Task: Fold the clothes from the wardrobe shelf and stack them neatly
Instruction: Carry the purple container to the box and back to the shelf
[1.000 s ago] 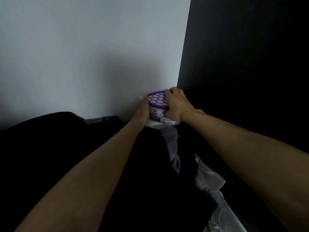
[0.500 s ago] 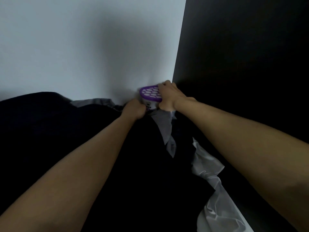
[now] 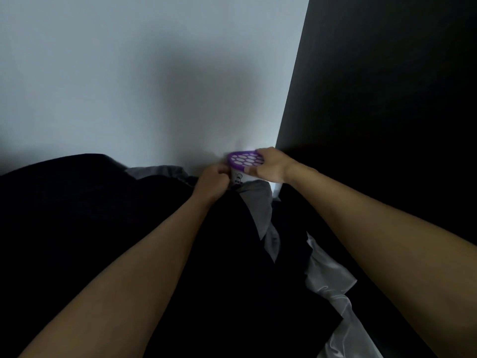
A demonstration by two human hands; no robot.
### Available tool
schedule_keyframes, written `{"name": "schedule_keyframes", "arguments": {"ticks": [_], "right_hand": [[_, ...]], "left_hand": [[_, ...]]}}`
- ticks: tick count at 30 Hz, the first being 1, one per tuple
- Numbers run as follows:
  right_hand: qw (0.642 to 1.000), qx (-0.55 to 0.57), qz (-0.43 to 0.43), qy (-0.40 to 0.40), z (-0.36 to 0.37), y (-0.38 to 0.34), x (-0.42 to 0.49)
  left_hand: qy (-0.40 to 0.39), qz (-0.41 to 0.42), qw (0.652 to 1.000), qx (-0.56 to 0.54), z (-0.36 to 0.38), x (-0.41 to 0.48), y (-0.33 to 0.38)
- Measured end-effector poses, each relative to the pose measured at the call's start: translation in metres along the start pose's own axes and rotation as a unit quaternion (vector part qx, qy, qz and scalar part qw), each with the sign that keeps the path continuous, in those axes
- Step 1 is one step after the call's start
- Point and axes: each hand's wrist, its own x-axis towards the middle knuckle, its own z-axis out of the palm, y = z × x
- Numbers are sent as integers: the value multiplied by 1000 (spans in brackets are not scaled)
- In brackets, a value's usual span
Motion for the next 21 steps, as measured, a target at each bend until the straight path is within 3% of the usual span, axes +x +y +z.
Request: {"name": "schedule_keyframes", "arguments": {"ticks": [9,12,16,19,21], "right_hand": [[998,-54,13,9,-1,-5,-1],[994,-101,28,-7,-9,-12,-11],[984,-113,1,135,-9,-27,-44],[967,-10,1,253,-15,-28,-82],[955,61,1,291,-22,-32,-104]], "left_hand": [[-53,-11,994,98,-8,-14,21],[-28,-13,993,116,-16,-30,35],[62,1,996,66,-31,-60,40],[124,23,992,-11,-27,-97,49],[142,35,988,-49,-25,-118,57]]}}
